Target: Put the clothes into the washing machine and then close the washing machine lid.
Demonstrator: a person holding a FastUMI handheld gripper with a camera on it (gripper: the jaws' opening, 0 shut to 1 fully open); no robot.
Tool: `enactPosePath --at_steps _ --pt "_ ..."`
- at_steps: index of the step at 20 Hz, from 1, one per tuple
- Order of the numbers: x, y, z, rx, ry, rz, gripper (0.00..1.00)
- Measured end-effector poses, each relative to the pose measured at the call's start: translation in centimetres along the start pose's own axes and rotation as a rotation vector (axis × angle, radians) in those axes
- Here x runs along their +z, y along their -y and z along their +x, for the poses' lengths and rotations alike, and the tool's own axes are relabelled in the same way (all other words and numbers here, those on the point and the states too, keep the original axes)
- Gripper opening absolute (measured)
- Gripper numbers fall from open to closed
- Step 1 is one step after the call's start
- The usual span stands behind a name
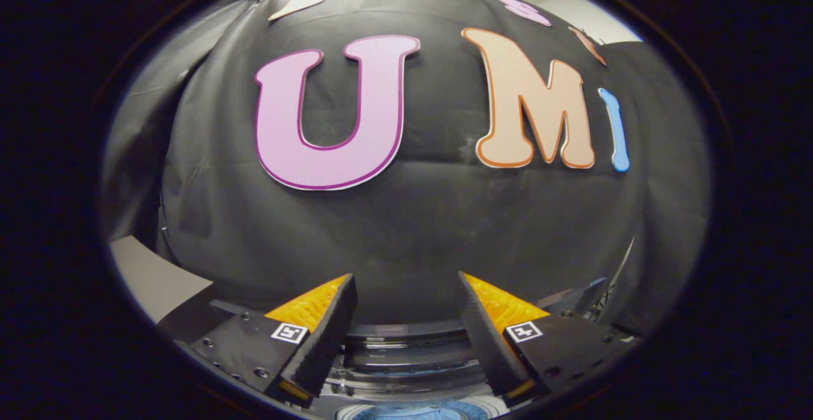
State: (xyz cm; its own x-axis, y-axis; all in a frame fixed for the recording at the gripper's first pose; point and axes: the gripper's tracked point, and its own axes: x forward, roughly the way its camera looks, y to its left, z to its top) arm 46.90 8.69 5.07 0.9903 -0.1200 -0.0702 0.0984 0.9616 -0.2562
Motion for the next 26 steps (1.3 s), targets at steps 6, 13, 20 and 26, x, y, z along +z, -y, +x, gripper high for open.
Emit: enactPosePath --at_steps 6,13,20,26 --pt "-0.3 0.3 -3.1 -0.008 0.049 0.004 0.97" --pt "-1.1 0.5 -5.7 -0.009 0.062 0.001 0.97" --pt "-1.6 0.7 -7.1 -0.002 0.071 0.002 0.97" --pt "-2.0 0.9 -7.9 -0.019 0.052 0.002 0.97"
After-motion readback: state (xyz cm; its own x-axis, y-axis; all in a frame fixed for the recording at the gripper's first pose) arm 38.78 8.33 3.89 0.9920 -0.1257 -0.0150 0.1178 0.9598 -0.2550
